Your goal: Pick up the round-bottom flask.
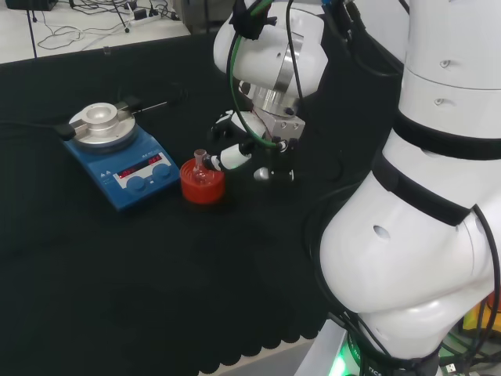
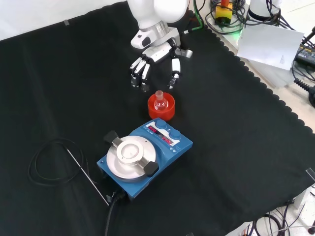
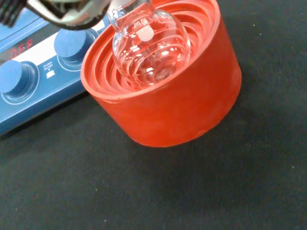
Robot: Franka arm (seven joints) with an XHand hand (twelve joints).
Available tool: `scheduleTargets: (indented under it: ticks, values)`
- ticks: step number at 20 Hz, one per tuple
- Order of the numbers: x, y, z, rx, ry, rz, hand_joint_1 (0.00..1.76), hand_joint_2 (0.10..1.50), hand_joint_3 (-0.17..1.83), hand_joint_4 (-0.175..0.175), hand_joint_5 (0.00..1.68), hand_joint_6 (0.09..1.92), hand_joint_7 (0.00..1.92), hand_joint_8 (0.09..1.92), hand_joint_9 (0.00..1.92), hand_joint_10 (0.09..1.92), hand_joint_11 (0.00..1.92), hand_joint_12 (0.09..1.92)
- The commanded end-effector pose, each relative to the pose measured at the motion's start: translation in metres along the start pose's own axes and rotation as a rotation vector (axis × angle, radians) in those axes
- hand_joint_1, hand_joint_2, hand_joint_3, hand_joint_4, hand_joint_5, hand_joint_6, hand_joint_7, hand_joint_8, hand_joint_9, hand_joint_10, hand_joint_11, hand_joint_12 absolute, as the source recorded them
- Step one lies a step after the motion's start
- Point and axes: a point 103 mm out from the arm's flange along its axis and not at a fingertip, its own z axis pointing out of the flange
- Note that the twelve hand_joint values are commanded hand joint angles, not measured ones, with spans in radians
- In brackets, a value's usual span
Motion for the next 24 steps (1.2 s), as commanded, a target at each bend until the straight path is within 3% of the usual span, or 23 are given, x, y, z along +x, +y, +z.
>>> scheduleTargets:
  ticks: [1,12,24]
  values:
    - [0.005,0.011,0.007,-0.007,0.012,-0.004,0.83,0.61,0.56,-0.026,0.67,0.5,0.2,0.6,0.44,0.63,0.09,1.43]
    - [0.011,0.022,0.014,-0.014,0.016,-0.003,0.84,0.6,0.58,-0.03,0.65,0.6,0.22,0.6,0.44,0.63,0.1,1.43]
    - [0.006,0.024,0.016,-0.012,0.012,0.013,0.82,0.61,0.58,-0.049,0.77,0.69,0.24,0.61,0.47,0.64,0.14,1.42]
